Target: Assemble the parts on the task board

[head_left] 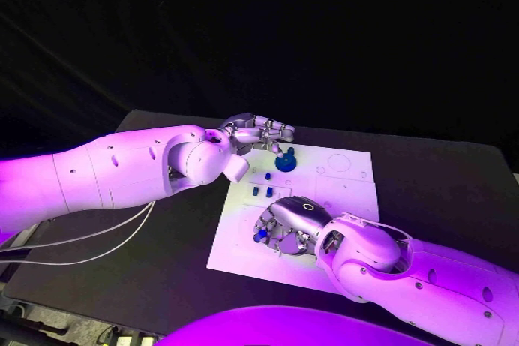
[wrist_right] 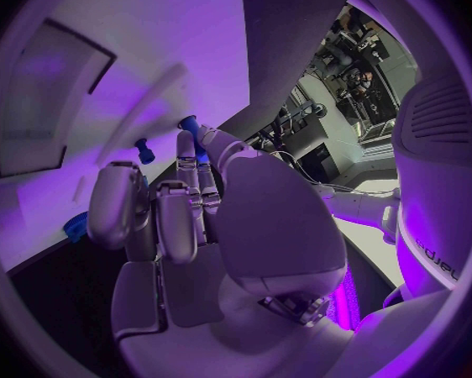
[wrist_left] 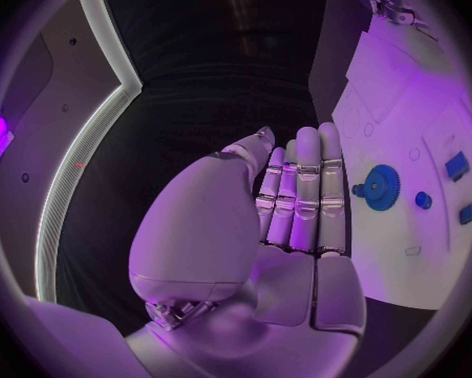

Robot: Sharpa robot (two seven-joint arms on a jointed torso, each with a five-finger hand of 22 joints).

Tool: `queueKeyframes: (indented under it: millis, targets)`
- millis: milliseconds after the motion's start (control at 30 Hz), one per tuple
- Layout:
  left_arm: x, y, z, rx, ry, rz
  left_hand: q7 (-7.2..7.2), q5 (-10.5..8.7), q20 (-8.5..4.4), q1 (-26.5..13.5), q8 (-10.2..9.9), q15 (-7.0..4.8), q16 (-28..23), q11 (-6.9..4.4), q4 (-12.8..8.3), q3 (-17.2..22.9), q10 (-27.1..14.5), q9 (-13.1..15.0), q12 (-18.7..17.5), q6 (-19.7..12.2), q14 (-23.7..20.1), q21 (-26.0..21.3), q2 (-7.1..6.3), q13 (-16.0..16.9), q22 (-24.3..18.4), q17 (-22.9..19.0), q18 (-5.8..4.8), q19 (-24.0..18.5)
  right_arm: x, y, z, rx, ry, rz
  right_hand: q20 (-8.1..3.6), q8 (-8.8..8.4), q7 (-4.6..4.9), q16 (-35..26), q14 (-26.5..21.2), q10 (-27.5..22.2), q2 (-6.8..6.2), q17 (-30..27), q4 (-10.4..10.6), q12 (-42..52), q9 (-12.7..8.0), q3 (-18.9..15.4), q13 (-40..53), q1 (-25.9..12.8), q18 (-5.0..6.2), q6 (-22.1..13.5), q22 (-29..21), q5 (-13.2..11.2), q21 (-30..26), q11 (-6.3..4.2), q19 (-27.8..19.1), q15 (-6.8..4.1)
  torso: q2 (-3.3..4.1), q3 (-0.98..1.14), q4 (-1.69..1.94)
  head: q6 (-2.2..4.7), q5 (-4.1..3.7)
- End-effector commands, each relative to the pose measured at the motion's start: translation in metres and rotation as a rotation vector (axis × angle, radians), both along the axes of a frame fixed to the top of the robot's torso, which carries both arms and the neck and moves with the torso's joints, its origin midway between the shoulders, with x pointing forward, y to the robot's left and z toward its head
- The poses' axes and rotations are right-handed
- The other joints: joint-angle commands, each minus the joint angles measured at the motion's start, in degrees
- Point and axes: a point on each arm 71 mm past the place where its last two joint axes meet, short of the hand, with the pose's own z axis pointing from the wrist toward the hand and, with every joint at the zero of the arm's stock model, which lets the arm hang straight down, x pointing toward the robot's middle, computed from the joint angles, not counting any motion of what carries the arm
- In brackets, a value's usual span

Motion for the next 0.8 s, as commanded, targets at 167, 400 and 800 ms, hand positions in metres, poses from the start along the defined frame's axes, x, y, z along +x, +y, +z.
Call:
queueKeyframes:
  millis: [167, 400, 800]
  targets:
    - [-0.0006, -0.0018, 0.0013, -0.010, -0.003, -0.017, -0.07, 0.17, 0.22, 0.00, 0.32, 0.13, -0.27, -0.06, -0.09, -0.28, -0.52, -0.02, 0.18, -0.29, -0.41, -0.14, 0.46, 0.09, -0.05, -0.05, 0.74, 0.25, -0.0015, 0.0015, -0.0031, -0.033, 0.007, 0.018, -0.09, 1.39, 0.59, 0.27, 2.81, 0.35, 0.68, -0.05, -0.07, -0.28, 2.13, 0.24, -0.06, 0.10, -0.53, 0.74, 7.53, 0.15, -0.33, 0.02, 0.18, -0.17, 0.02, 0.03, -0.03, -0.08, 0.06]
    - [-0.0008, -0.0019, 0.0014, -0.010, -0.002, -0.018, -0.07, 0.17, 0.23, -0.04, 0.33, 0.14, -0.30, -0.05, -0.08, -0.32, -0.57, -0.02, 0.24, -0.31, -0.41, -0.20, 0.50, 0.10, -0.10, -0.07, 0.74, 0.27, 0.0007, 0.0032, -0.0058, -0.064, -0.007, 0.003, 0.15, 0.38, 1.45, 0.02, 2.67, -0.86, -0.03, -0.52, 0.06, -1.38, 1.88, 0.46, -0.35, -1.15, -0.40, -1.19, 7.34, -0.63, -1.30, 0.66, -0.22, 0.29, 0.02, 0.03, -0.02, -0.04, 0.04]
    - [-0.0010, -0.0022, 0.0012, -0.006, -0.001, -0.025, -0.07, 0.16, 0.24, -0.07, 0.34, 0.14, -0.31, -0.05, -0.07, -0.35, -0.60, -0.02, 0.26, -0.32, -0.41, -0.23, 0.51, 0.10, -0.12, -0.08, 0.73, 0.27, 0.0006, 0.0061, -0.0036, -0.035, -0.032, -0.013, 0.90, -3.05, 2.15, 0.19, 2.66, -2.28, -2.17, -0.44, 0.12, -1.72, -0.01, 0.63, -0.18, -3.06, -0.38, -8.01, 7.64, 0.01, -1.27, 1.21, -0.16, 0.87, -0.03, 0.00, -0.04, -0.03, -0.02]
